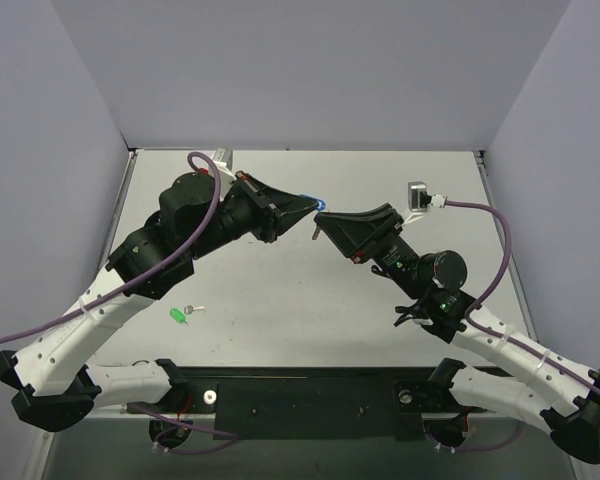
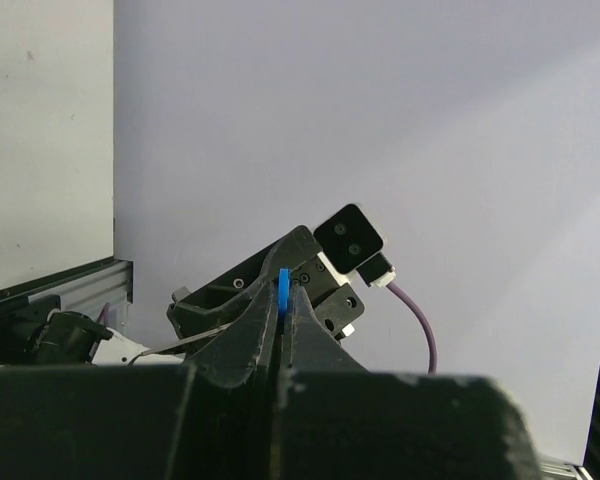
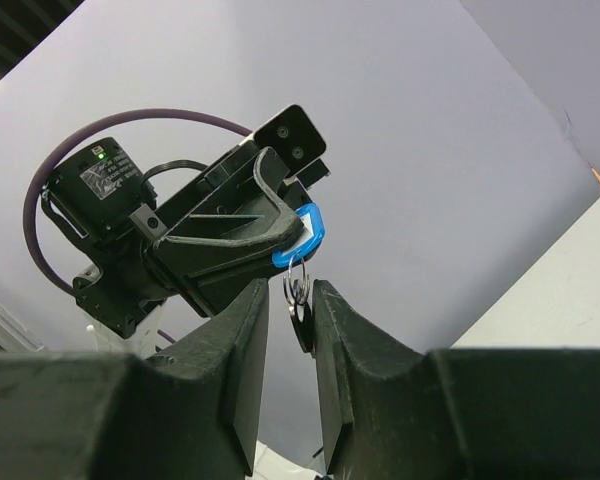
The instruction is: Remove the keys from the keyring
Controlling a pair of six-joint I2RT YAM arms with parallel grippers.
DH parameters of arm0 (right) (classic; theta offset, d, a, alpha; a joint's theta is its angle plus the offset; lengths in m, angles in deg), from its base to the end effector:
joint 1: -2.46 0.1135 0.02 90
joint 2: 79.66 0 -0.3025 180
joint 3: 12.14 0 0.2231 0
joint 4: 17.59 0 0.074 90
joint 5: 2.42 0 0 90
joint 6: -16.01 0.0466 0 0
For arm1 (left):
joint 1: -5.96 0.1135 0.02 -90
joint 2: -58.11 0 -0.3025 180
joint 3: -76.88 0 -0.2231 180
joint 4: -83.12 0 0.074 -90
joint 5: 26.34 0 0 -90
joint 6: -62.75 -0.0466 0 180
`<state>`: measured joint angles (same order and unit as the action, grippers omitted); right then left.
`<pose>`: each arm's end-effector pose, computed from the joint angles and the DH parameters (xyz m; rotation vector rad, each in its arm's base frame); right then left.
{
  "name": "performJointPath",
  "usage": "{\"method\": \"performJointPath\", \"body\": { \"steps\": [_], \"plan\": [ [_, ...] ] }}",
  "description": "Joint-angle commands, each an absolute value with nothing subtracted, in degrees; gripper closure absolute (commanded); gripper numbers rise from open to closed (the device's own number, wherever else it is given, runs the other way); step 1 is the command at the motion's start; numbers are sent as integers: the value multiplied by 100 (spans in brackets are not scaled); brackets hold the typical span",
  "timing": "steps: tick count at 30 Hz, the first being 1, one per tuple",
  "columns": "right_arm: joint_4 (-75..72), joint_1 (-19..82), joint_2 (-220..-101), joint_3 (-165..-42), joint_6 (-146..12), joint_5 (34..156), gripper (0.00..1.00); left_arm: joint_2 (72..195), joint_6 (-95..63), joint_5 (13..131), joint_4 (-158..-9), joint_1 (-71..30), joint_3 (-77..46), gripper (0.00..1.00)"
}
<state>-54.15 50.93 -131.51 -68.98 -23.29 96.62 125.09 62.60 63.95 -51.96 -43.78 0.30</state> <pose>0.0908 0.1136 0.4504 -0.1503 0.9653 1.6775 0.1294 -0.1531 0.5066 -0.7127 1.9656 -1.6931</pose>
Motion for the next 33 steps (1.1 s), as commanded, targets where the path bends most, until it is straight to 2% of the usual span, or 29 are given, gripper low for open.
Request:
{"method": "performJointPath", "body": {
  "steps": [1,9,24,25,29,31,33],
  "plan": [
    [-5823,5133,-13151,-7151,-2442,9672,80,12297,6407,6269,-5483,-4326,-24,100],
    [-5753,5194,-13213,-7178,-2512,9707,90,12236,6425,6269,-5483,-4300,-112,100],
    [-5393,5247,-13169,-7274,-2679,9804,100,12104,6425,6234,-5474,-4256,-296,100],
    [-5254,5247,-13134,-7292,-2688,9839,100,12069,6364,6269,-5491,-4221,-357,97],
    [-4156,5238,-13002,-7625,-2951,10154,100,11806,5996,6664,-5421,-3993,-699,62],
    [-3339,5256,-12958,-7897,-3153,10426,100,11525,5837,6910,-5307,-3783,-1128,53],
    [-2574,5256,-12940,-8144,-3312,10707,100,11138,5688,7208,-5333,-3537,-1655,49]
  ]
}}
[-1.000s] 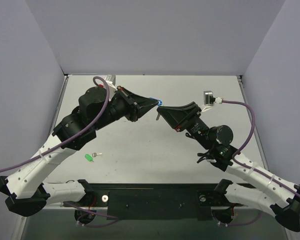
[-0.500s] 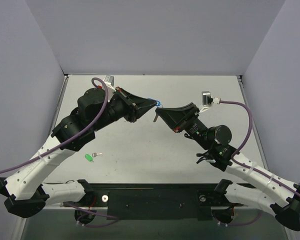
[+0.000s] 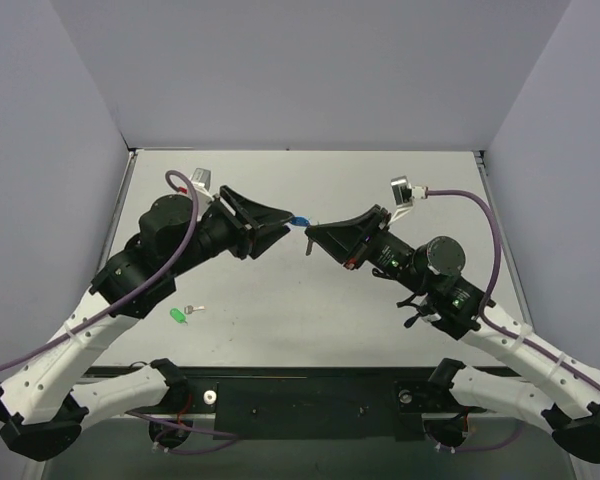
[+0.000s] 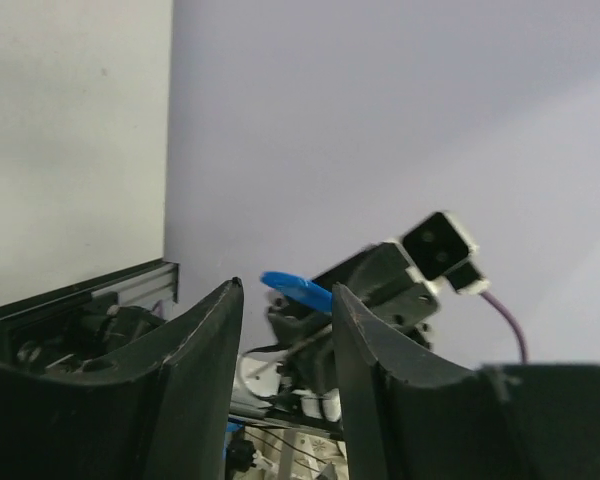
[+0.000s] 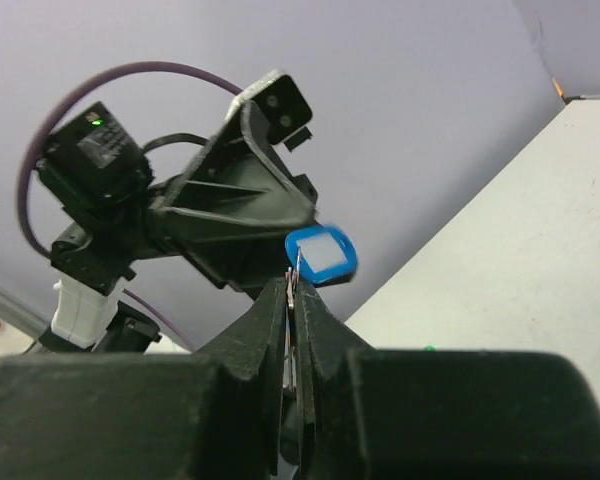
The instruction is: Remove the keys from the keyring
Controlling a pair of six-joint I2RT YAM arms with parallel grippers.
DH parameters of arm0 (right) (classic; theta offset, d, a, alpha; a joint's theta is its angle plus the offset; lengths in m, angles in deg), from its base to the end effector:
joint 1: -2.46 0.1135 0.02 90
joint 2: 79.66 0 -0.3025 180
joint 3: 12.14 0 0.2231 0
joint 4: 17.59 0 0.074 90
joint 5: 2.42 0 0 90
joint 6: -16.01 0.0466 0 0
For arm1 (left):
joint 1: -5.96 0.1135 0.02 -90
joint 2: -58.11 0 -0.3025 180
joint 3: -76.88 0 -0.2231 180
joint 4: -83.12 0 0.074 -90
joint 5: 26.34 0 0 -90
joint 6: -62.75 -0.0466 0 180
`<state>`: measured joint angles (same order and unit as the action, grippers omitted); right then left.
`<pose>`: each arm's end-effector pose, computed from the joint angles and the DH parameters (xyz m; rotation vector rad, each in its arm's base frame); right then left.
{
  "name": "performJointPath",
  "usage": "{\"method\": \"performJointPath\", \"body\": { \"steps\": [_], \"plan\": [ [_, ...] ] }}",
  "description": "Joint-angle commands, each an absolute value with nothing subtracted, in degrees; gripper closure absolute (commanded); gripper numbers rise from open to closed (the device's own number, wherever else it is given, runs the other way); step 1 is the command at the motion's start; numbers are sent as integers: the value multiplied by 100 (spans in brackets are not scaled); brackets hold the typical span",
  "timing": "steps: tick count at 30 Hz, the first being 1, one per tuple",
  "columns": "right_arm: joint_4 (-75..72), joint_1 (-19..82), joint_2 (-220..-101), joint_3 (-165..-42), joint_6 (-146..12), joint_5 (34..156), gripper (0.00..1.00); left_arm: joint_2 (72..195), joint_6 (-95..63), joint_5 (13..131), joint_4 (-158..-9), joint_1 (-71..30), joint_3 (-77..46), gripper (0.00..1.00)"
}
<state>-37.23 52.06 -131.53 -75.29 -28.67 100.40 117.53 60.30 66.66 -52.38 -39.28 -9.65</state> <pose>0.0922 0.1243 0.4565 -0.2738 1.1533 1.6000 0.1176 -0.1221 0.4770 -0.7170 1.9800 -1.6279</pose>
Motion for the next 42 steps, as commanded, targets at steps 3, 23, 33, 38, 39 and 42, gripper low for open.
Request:
{"method": "performJointPath", "body": {
  "steps": [3,23,33,38,39,42],
  "plan": [
    [-1590,5291,-12958,-8486,-3409,11218,100,10463,5187,7473,-5378,-3281,-2167,48],
    [1235,6705,-14065,-9788,-4288,13092,100,9740,1520,9985,-4884,-3096,-1913,43],
    [1041,6908,-14610,-10507,-4481,13126,100,9555,1424,10891,-5227,-3105,-2001,43],
    [1164,6943,-14926,-10904,-4639,13232,100,9511,1459,10901,-5421,-3105,-2072,44],
    [1155,6943,-14953,-10974,-4674,13232,100,9511,1450,10875,-5404,-3105,-2054,45],
    [1155,6943,-15093,-11097,-4745,13240,100,9555,1389,10848,-5298,-3096,-2028,48]
  ]
}}
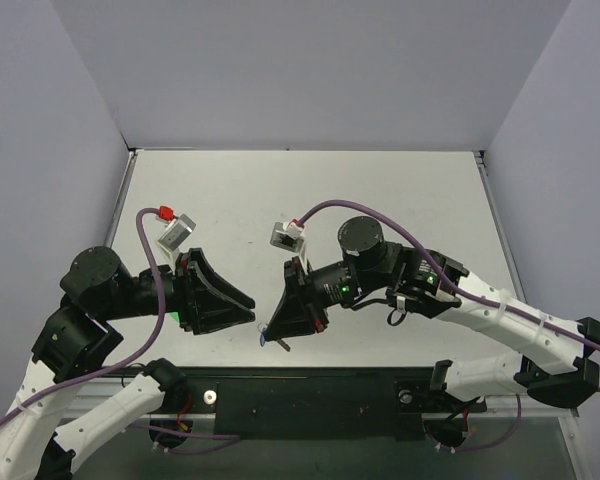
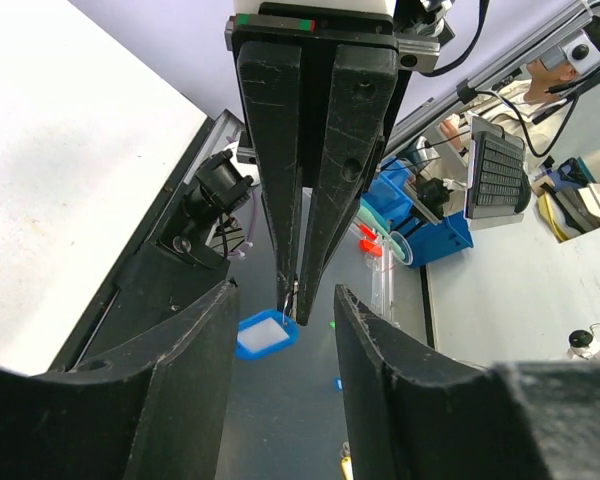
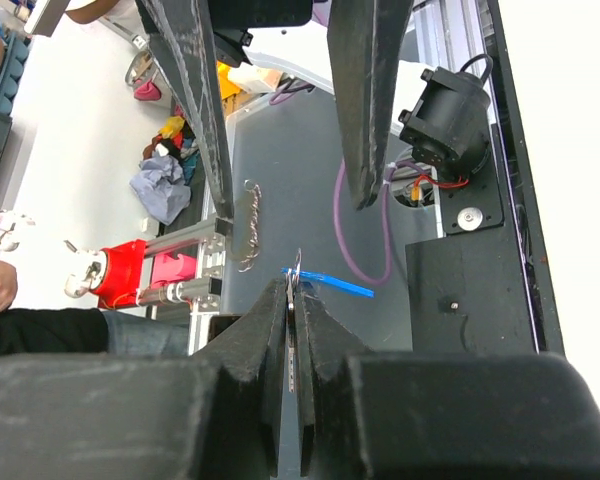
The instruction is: Remove the keys from the keyring
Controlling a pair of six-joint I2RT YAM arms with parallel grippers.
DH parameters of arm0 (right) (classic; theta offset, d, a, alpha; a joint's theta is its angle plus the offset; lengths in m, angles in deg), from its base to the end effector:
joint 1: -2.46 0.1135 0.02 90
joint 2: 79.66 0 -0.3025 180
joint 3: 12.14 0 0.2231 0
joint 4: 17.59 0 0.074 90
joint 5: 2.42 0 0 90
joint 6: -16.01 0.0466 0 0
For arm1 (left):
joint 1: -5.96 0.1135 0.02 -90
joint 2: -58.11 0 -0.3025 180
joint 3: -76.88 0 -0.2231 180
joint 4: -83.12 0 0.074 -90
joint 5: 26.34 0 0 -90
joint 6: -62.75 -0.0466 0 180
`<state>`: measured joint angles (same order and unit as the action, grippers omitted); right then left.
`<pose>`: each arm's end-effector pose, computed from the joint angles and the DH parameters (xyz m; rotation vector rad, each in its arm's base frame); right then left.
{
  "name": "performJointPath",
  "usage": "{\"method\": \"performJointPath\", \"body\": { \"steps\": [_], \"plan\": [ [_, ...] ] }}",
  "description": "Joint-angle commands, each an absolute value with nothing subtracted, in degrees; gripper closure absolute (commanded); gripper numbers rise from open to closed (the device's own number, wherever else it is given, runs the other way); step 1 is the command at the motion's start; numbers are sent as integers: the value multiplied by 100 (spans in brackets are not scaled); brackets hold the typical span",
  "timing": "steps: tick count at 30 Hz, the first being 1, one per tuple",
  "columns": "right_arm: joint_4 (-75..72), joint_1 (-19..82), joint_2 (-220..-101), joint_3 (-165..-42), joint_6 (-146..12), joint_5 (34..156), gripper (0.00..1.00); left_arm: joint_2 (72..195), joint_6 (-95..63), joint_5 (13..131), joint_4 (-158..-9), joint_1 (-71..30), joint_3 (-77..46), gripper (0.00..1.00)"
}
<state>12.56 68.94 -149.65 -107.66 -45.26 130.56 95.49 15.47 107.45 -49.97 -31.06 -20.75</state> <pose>0.0609 0.2195 0.4852 -1.2576 1.5622 1.7846 0.0165 -0.0528 0.4513 0.5924 1.7820 -1.6250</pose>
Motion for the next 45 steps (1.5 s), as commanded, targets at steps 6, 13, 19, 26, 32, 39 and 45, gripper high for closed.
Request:
{"method": "performJointPath", "body": {
  "steps": [6,13,19,26,32,39,45],
  "plan": [
    [1164,6943,-15269,-11308,-4833,13249,100,9476,1380,10831,-5158,-3096,-2063,54],
    [1173,6917,-15427,-11466,-4929,13240,100,9309,1318,10637,-4964,-3096,-2203,54],
    [1173,6908,-15498,-11581,-4938,13240,100,9256,1318,10593,-4894,-3105,-2212,60],
    [1173,6926,-15480,-11625,-4965,13188,100,9221,1327,10584,-4850,-3096,-2239,65],
    [1103,6952,-15516,-11642,-4930,13197,100,9151,1511,10628,-5165,-3096,-2361,71],
    [1032,6996,-15507,-11660,-4903,13205,100,9098,1678,10628,-5324,-3096,-2493,91],
    [1032,7013,-15568,-11660,-4859,13311,100,9115,1627,10786,-5211,-3096,-2423,100]
  ]
}}
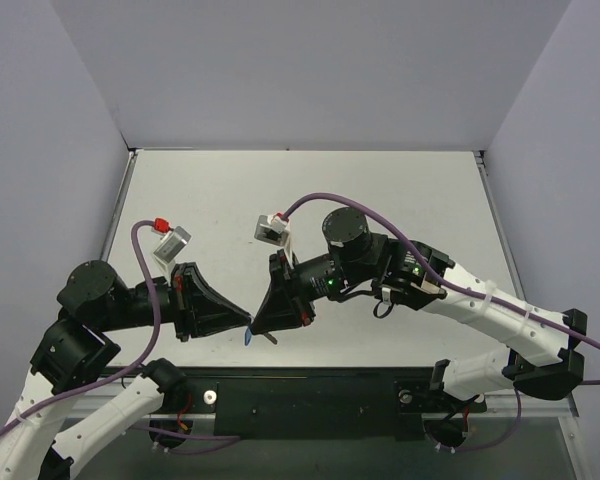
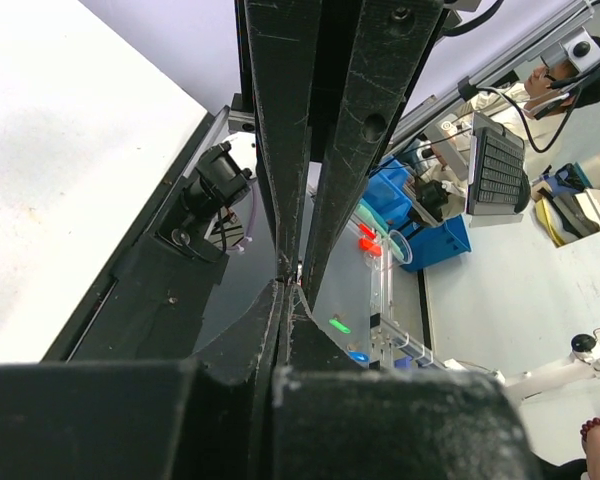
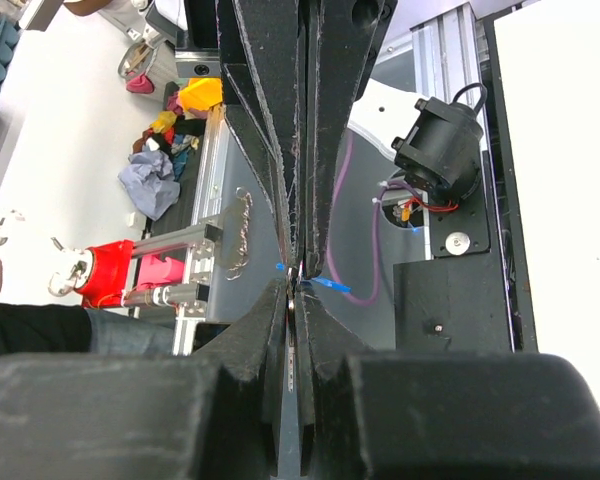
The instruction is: Remove the keys from the keyring
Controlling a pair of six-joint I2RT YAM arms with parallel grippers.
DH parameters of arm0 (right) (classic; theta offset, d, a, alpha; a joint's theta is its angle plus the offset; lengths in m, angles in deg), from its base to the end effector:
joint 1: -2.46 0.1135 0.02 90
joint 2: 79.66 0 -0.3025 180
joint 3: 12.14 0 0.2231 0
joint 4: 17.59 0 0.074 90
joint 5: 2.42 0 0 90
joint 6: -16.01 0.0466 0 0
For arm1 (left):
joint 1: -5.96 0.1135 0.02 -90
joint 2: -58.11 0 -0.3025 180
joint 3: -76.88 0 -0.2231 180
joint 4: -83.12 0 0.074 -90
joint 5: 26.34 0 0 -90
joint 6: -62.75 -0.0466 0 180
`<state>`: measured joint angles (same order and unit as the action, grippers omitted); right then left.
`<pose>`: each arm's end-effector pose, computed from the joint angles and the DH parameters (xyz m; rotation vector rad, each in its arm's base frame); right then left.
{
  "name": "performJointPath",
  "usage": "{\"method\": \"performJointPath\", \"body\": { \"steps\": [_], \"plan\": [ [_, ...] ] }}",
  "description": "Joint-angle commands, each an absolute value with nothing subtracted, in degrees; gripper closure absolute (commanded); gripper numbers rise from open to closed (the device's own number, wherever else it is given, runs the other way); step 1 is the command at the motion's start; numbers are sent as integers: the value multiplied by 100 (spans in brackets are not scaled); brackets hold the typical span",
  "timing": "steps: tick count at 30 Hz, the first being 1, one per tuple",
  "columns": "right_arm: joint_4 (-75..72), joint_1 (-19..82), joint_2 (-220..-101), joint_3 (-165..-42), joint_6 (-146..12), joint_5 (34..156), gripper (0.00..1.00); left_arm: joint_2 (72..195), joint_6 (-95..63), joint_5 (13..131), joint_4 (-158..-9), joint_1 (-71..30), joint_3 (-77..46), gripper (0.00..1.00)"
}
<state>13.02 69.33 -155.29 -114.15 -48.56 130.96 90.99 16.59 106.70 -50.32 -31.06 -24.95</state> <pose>0.0697 0.2447 0.4977 -1.3012 1.4971 1.7590 0.0056 -0.0440 0.4339 0.5676 1.7806 -1.6294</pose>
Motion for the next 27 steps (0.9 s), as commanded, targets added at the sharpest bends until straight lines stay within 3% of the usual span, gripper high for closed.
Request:
{"method": "performJointPath", "body": {
  "steps": [1,13,25,27],
  "plan": [
    [1058,7013,-15603,-11686,-4859,13363,100,9150,1574,10891,-5158,-3096,-2345,100],
    [1796,7048,-15964,-12204,-5044,13847,100,9572,678,11507,-3945,-3096,-1817,100],
    [1841,7119,-15841,-12205,-5176,13347,100,9397,940,10823,-4172,-3105,-1738,100],
    [1788,7119,-15788,-12170,-5176,13180,92,9327,1124,10560,-4321,-3096,-1773,100]
  ]
}}
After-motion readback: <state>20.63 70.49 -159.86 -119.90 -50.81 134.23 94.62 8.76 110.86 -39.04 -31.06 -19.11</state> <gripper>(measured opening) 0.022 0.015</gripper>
